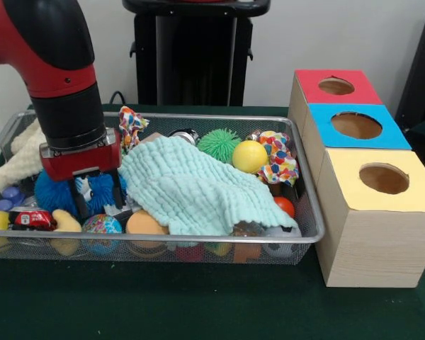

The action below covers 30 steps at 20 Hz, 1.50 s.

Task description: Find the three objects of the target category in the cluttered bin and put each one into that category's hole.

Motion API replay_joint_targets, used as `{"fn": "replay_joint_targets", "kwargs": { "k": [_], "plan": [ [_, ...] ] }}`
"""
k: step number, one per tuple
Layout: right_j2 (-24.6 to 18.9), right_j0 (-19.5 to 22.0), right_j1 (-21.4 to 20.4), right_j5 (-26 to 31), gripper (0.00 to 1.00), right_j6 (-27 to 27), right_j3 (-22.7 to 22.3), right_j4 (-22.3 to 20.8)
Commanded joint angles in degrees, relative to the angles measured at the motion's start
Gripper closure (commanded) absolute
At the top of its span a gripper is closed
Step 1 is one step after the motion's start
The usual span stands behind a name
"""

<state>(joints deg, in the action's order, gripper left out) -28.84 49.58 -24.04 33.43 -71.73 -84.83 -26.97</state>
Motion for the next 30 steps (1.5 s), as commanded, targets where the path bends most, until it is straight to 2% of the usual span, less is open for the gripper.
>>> {"fn": "replay_joint_targets", "kwargs": {
  "k": [1, 3, 7, 11, 27, 30],
  "plan": [
    [-2.59, -0.67, 2.07, 7.55, 0.00, 3.55, 7.32, 1.90],
    [-3.64, -0.57, 2.18, 8.28, 0.00, 4.56, 7.21, 2.47],
    [-6.26, -1.38, 3.11, 12.96, 0.00, 8.93, 10.45, 3.79],
    [-6.93, -1.41, 3.46, 14.55, 0.00, 9.96, 11.44, 3.83],
    [-6.01, -2.45, 1.18, 11.96, 0.00, 9.77, 10.39, -0.45],
    [-7.48, -1.68, 3.10, 13.52, 0.00, 10.77, 9.69, 1.32]
  ]
}}
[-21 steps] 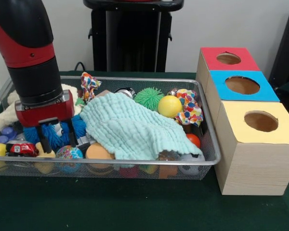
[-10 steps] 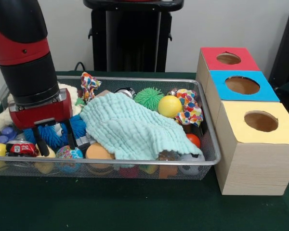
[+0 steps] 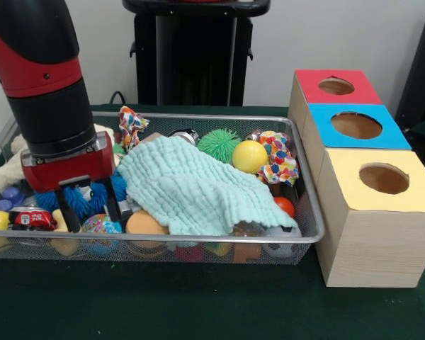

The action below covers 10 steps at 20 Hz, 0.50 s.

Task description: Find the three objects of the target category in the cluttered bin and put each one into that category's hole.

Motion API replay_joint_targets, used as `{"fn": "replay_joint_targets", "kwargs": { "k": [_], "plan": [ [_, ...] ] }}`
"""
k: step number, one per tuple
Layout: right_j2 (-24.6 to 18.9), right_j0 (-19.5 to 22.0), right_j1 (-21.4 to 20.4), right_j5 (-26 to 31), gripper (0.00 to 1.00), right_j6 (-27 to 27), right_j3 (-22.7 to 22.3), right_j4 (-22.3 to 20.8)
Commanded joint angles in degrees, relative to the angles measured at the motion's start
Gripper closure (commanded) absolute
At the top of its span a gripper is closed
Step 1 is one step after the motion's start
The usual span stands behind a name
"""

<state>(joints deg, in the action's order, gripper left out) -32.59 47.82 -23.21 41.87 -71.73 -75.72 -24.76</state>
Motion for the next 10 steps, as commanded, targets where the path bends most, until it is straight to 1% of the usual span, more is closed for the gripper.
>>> {"fn": "replay_joint_targets", "kwargs": {
  "k": [1, 2, 7, 10],
  "plan": [
    [-3.57, -0.23, 2.25, 6.31, 0.00, 11.15, 1.21, -0.91],
    [-2.75, -0.55, 0.46, 3.96, 0.00, 10.57, 0.60, -2.61],
    [0.39, -2.27, -3.52, 1.29, 0.00, 7.87, -0.74, -6.37],
    [0.21, -2.34, -3.65, 1.35, 0.00, 7.05, -0.58, -6.71]
  ]
}}
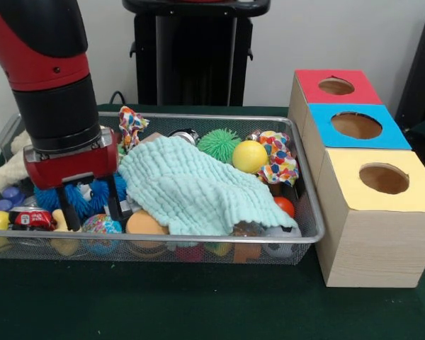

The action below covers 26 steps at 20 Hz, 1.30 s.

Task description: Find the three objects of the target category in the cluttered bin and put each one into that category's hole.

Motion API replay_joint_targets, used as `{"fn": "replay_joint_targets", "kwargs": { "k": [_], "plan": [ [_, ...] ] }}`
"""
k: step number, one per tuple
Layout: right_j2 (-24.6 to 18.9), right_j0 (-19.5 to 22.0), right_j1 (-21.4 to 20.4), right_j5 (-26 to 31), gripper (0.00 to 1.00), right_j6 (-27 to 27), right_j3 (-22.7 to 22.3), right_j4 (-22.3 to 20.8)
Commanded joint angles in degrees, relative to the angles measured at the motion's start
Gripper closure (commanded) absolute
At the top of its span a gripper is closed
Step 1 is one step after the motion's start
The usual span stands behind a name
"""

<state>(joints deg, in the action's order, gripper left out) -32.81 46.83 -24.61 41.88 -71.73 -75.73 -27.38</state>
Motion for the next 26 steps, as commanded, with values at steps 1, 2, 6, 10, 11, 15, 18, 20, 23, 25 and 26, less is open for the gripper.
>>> {"fn": "replay_joint_targets", "kwargs": {
  "k": [1, 2, 6, 10, 11, 15, 18, 20, 23, 25, 26],
  "plan": [
    [-0.26, -0.98, -1.53, 2.03, 0.00, 7.27, -0.65, -3.45],
    [-0.96, -0.58, -0.77, 2.76, 0.00, 7.24, -1.08, -2.44],
    [-4.12, 2.62, 1.21, 4.57, 0.00, 7.69, -5.21, 1.85],
    [-5.84, 3.90, 3.70, 6.47, 0.00, 8.68, -5.64, 3.95],
    [-6.16, 3.99, 4.39, 7.03, 0.00, 8.88, -5.44, 4.44],
    [-6.22, 4.04, 5.14, 7.57, 0.00, 9.55, -4.85, 4.42],
    [-6.19, 4.08, 5.15, 7.62, 0.00, 9.83, -4.51, 4.00],
    [-6.34, 4.11, 5.35, 8.10, 0.00, 10.12, -4.08, 4.01],
    [-6.33, 4.36, 5.35, 7.95, 0.00, 10.11, -4.33, 3.68],
    [-6.43, 4.21, 5.72, 8.59, 0.00, 10.30, -3.75, 3.81],
    [-6.33, 4.17, 5.68, 8.71, 0.00, 10.24, -3.69, 3.75]
  ]
}}
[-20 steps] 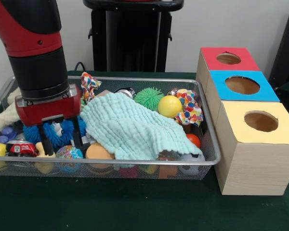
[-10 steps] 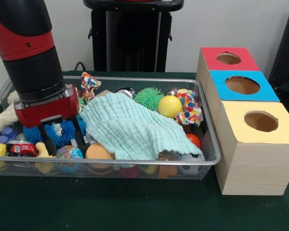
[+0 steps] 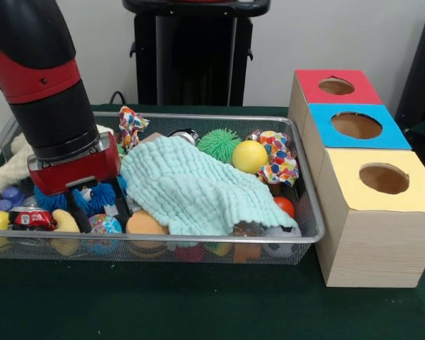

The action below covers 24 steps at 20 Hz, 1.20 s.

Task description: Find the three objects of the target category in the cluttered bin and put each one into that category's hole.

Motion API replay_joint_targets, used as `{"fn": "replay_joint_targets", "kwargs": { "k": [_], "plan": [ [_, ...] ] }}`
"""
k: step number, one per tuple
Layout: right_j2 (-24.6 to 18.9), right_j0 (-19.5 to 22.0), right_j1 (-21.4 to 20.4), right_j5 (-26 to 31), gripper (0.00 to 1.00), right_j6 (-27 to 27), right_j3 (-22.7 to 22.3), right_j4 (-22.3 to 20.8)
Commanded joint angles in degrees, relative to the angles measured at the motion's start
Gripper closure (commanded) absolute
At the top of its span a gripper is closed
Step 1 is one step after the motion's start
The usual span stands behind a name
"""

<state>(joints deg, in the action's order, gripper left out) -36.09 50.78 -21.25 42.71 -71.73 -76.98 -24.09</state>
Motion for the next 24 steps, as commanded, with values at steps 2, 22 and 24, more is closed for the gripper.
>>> {"fn": "replay_joint_targets", "kwargs": {
  "k": [2, 22, 24],
  "plan": [
    [-3.11, 0.22, 2.37, 8.10, 0.00, 10.37, -2.21, 0.40],
    [3.56, -4.80, -8.55, 4.04, 0.00, 5.43, -0.88, -8.75],
    [3.86, -5.05, -8.94, 3.76, 0.00, 5.06, -0.77, -9.12]
  ]
}}
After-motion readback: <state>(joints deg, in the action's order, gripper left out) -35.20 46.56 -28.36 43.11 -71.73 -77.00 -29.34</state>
